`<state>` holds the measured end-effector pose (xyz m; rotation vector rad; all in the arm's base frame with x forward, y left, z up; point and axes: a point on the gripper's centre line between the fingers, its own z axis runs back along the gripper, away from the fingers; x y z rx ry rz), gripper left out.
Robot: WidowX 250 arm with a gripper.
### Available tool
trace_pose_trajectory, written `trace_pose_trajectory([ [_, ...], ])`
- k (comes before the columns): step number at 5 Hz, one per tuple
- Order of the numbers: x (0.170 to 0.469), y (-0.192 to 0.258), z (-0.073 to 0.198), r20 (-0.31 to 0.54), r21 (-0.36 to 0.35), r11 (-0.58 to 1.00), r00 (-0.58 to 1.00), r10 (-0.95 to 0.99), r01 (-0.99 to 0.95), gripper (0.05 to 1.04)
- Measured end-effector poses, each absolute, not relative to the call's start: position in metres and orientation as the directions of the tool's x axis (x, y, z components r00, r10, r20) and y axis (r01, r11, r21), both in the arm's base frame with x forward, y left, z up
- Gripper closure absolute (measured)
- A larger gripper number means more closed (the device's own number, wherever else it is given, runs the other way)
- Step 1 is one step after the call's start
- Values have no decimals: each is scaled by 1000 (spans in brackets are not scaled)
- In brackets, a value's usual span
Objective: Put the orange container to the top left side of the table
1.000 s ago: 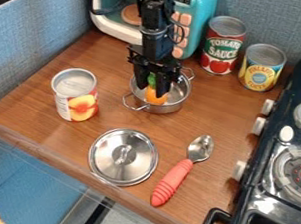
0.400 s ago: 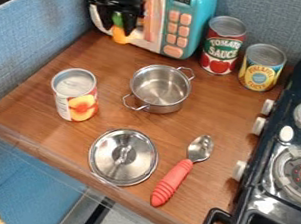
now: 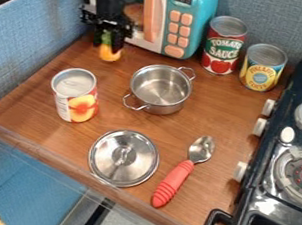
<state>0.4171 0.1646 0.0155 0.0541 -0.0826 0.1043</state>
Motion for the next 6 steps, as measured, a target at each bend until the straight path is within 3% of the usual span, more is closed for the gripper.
trace_pose_trajectory([
  [1, 414, 166, 13, 76, 61, 992, 992, 102, -107, 400],
  [2, 410, 160, 7, 65, 41, 993, 992, 106, -109, 127],
  [4, 412, 166, 74, 194, 16, 993, 974, 114, -120, 82],
  [6, 408, 169, 77, 182, 13, 997, 981, 72, -76, 82],
])
